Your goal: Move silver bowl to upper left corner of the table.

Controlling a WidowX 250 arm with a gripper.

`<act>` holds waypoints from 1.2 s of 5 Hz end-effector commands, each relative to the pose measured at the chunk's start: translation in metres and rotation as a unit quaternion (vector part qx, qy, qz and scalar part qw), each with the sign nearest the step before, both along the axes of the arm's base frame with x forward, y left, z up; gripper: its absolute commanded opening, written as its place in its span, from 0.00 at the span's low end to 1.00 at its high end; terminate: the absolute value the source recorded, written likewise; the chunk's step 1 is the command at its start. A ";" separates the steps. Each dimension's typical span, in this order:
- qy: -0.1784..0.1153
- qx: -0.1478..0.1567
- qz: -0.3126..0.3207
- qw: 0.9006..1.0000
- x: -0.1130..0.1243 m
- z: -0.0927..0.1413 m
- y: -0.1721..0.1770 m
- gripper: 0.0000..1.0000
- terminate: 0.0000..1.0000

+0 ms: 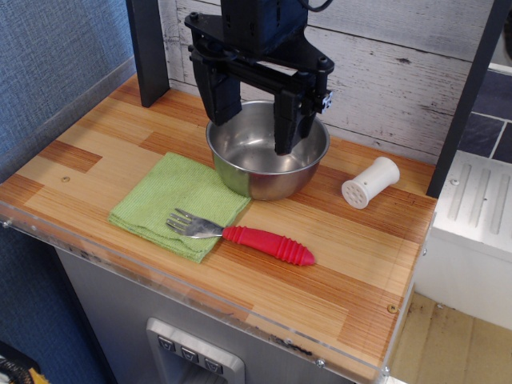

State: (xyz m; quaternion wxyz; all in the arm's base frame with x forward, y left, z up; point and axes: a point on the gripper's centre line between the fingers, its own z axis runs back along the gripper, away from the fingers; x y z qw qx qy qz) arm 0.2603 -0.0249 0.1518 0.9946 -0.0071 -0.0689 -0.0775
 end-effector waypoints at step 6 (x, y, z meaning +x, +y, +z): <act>-0.034 0.163 -0.151 0.974 0.067 -0.045 -0.012 1.00 0.00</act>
